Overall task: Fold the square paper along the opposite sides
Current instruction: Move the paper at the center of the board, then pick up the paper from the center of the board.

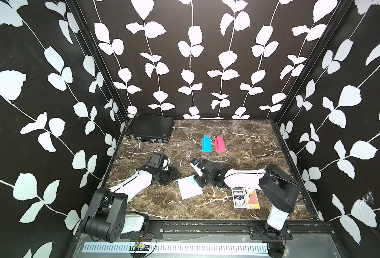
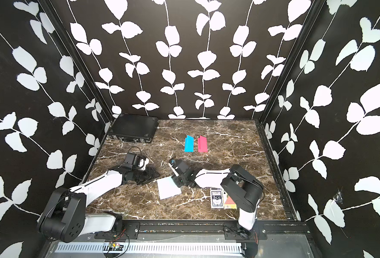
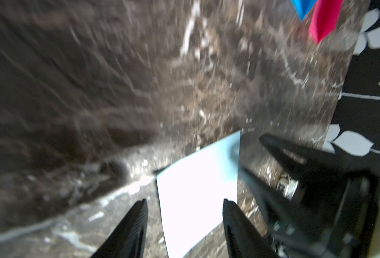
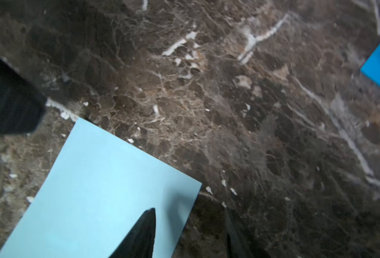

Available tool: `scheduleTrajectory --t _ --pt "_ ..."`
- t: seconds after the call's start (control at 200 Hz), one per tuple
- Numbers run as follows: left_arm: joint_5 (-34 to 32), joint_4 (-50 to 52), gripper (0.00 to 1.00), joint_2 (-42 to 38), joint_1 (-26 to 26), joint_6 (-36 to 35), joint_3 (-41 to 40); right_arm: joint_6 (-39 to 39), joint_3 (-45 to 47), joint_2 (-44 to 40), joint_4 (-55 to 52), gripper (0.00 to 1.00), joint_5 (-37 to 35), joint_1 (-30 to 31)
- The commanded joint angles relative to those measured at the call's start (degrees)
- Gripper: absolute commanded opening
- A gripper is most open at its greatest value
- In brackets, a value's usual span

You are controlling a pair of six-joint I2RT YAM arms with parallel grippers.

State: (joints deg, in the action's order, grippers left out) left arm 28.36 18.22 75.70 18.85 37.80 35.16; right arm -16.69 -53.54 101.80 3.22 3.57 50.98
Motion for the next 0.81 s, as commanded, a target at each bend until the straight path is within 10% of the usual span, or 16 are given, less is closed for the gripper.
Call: scheduleTrajectory --t 0.0,0.8 --pt "2.4 6.4 0.58 0.6 1.3 -0.9 3.2 -13.7 3.8 -2.8 3.9 0.49 18.0 -4.9" --pt "4.1 3.6 0.71 14.7 3.9 -3.9 6.0 -16.2 7.1 2.5 3.8 0.43 25.4 -3.9"
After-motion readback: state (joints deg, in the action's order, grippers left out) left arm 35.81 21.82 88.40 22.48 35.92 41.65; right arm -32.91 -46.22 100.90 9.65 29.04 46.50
